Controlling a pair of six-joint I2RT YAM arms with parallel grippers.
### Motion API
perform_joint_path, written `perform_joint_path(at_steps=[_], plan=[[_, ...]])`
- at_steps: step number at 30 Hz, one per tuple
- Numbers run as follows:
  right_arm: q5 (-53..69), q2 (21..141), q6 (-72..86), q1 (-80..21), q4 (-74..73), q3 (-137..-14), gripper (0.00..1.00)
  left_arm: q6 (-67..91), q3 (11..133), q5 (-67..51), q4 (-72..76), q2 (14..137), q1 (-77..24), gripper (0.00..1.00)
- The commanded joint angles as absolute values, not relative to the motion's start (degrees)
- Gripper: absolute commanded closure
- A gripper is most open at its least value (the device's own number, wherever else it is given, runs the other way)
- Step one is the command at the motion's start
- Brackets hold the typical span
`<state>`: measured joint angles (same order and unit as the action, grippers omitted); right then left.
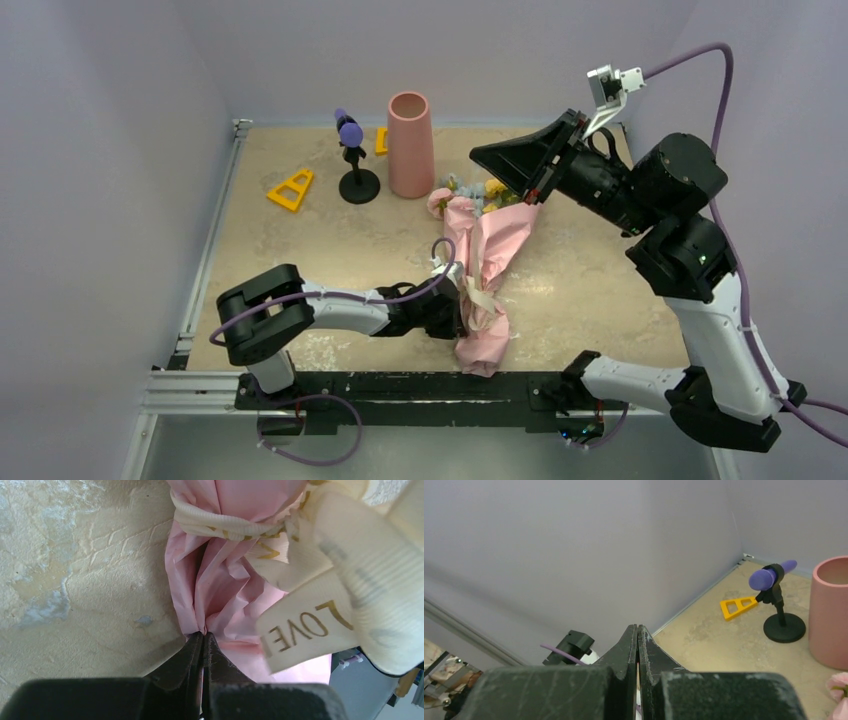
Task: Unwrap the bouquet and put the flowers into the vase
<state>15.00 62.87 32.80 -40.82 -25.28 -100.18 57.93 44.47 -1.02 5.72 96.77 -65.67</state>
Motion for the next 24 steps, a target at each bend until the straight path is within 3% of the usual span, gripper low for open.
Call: perform_joint_path(at_steps=[1, 17, 21, 24], plan=[[19.1, 63.2, 33.8, -41.1, -21.7, -103.2, 1.00, 56.8, 44.5, -1.1, 2.0, 99.2, -66.0, 0.94], [29.4, 63.8, 40.5, -41.0, -13.0, -104.5, 1.00, 56.5, 44.8, -1.9, 1.8, 98.7, -66.0, 0.92], [27.8, 63.4, 39.1, -41.1, -14.6, -102.5, 1.00, 56.0, 45.0, -1.5, 0.6, 96.2, -65.9, 0.83], [26.1, 62.6, 37.6, -41.0, -16.2, -99.7, 1.00, 55.1, 45.6, -0.5, -3.4, 92.7, -65.9, 0.69]])
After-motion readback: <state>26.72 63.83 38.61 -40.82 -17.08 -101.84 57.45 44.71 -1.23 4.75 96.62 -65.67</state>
